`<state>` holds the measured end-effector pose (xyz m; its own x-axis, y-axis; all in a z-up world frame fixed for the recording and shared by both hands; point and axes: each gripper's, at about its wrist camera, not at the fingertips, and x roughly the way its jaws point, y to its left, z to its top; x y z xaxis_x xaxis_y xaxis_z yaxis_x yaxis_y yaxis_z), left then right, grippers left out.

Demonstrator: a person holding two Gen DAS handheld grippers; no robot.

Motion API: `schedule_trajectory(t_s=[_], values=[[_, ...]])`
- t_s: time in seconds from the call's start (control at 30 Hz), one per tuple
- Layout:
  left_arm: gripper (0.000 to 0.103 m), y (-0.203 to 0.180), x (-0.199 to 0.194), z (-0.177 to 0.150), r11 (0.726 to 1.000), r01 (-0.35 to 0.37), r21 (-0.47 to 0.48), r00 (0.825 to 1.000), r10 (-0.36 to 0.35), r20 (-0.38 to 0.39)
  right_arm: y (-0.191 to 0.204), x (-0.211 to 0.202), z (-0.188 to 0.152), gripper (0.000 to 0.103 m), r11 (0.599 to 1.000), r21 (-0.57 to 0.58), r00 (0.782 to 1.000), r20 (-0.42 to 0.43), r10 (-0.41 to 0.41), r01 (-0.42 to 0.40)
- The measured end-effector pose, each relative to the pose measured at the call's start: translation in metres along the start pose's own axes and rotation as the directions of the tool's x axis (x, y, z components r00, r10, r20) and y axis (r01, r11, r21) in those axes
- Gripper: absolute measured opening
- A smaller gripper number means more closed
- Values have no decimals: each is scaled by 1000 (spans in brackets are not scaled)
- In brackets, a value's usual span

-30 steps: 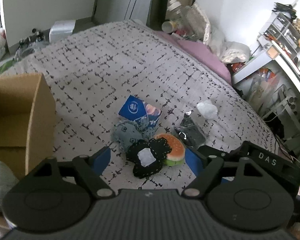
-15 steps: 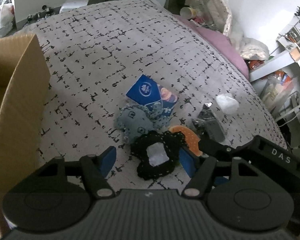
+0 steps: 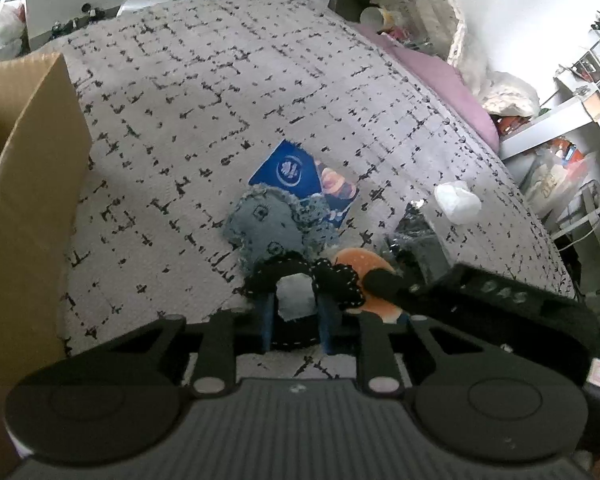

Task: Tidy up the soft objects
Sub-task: 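Grasp the black scrunchie with the left gripper while the right gripper grasps the burger toy, then lift the black scrunchie with the left gripper while the right gripper lifts the burger toy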

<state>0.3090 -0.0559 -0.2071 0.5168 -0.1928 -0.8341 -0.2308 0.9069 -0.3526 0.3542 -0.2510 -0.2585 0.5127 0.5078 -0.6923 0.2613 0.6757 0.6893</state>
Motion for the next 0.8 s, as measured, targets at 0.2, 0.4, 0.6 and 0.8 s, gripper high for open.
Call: schedule_trajectory(t_s=[0.2,0.4,0.6,0.8], values=[[20,-5,-16,2,999,11,32,999,-12,35,0,-11,-7,17,1000,-12,1000,8,17,-16],[19,-6,-36,-1,999,17,49,998,-20,61,1,-32,-15,16,999,-21,999,34,29,-28],[19,-4,-63,-2,998,16,67,995,-22,95,6,-59,-24,16,996,-44,994,77,76,-73],[19,-7,-89,-7,995,26,97,991,-38,127,15,-87,-39,16,991,-96,985,131,110,-98]])
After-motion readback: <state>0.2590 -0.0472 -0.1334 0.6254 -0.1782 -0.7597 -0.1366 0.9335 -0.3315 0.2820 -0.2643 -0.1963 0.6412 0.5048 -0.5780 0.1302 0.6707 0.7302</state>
